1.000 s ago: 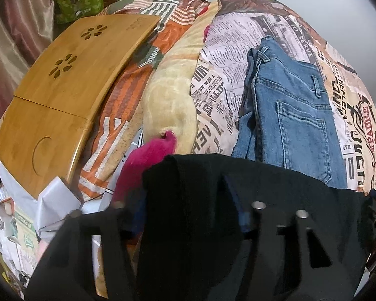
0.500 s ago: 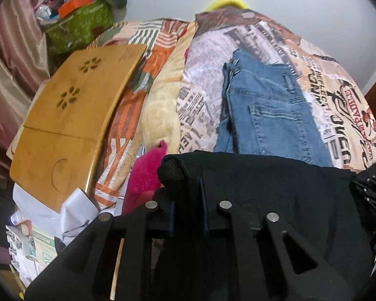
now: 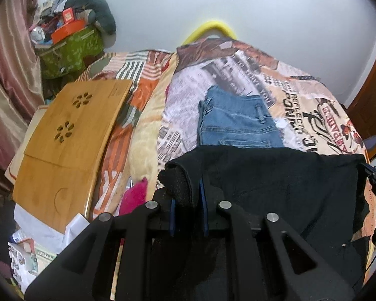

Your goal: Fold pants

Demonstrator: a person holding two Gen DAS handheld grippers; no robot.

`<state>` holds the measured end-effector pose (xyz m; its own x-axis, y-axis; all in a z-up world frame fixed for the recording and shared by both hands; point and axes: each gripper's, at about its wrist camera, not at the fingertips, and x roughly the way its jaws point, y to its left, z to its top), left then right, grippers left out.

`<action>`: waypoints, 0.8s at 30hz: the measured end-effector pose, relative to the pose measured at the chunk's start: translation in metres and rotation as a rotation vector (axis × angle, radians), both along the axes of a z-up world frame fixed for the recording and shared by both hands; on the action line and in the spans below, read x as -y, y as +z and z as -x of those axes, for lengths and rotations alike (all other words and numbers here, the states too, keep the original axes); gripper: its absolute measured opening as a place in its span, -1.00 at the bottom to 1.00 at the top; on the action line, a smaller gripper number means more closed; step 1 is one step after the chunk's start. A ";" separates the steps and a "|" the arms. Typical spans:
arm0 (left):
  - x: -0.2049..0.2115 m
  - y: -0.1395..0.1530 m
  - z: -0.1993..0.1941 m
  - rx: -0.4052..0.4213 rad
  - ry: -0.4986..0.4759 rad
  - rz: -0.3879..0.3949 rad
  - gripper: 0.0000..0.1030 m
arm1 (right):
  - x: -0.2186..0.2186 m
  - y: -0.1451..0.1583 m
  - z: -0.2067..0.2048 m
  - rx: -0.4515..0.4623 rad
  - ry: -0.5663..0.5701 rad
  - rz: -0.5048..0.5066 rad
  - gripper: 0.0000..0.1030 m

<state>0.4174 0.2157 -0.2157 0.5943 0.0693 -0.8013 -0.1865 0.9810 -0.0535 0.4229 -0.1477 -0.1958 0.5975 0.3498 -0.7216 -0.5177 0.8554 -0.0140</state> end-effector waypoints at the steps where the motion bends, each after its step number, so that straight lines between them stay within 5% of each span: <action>1: 0.002 0.003 0.003 0.005 -0.008 -0.003 -0.70 | 0.002 0.005 0.003 0.004 -0.002 -0.008 -0.90; 24: 0.012 0.035 0.135 0.029 -0.031 -0.004 -0.70 | 0.025 0.046 0.155 -0.019 0.062 -0.101 -0.90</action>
<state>0.2824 0.2037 -0.1803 0.6194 0.0536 -0.7833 -0.1547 0.9864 -0.0548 0.2677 -0.1725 -0.1501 0.5587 0.4571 -0.6921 -0.5692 0.8182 0.0809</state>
